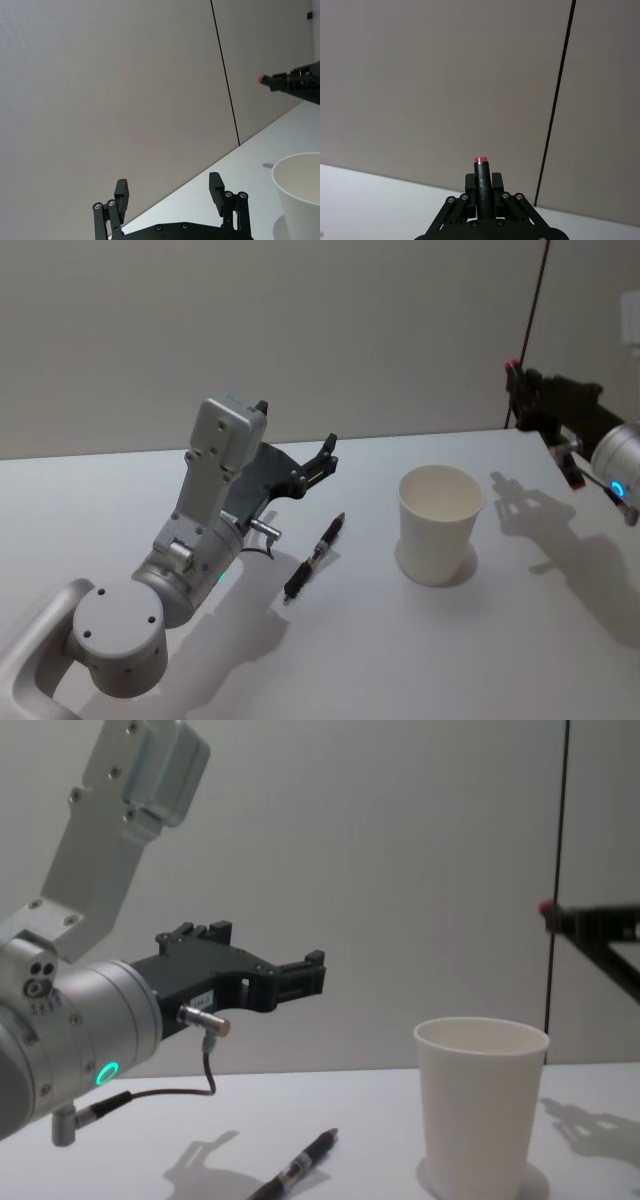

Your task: Place the pen into the pen holder.

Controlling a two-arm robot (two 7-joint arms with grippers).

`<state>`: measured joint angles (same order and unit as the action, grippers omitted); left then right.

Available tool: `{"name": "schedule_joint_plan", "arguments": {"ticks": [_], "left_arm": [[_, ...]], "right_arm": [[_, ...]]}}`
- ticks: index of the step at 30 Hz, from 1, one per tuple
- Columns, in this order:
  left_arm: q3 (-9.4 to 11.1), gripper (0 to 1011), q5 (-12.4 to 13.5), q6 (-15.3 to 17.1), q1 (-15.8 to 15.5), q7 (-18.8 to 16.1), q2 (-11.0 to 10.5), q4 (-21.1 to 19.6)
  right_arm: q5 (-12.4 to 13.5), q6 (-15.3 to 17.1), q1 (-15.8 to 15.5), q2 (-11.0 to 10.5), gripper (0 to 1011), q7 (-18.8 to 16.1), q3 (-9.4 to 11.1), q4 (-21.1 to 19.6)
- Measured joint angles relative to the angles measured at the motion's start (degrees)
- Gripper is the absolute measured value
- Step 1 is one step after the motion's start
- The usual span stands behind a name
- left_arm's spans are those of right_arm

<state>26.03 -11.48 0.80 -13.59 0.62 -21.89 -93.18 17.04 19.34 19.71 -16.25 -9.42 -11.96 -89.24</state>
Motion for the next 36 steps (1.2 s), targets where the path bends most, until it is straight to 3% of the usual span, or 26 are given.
{"name": "schedule_joint_plan", "arguments": {"ticks": [13, 14, 21, 36], "left_arm": [[0.00, 1001, 0.00, 0.00, 0.00, 0.00, 0.00, 0.00], [0.00, 1001, 0.00, 0.00, 0.00, 0.00, 0.00, 0.00], [0.00, 1001, 0.00, 0.00, 0.00, 0.00, 0.00, 0.00], [0.00, 1001, 0.00, 0.00, 0.00, 0.00, 0.00, 0.00]], "right_arm": [[3.39, -9.37, -0.24, 1.82, 185, 0.49, -0.42, -3.36], [4.38, -11.71, -0.30, 2.48, 185, 0.36, -0.73, -4.10], [6.88, -16.92, -0.54, 4.31, 185, -0.58, -1.76, -5.29], [9.51, -21.86, -3.13, 4.95, 185, -1.69, -2.73, -5.73]]}}
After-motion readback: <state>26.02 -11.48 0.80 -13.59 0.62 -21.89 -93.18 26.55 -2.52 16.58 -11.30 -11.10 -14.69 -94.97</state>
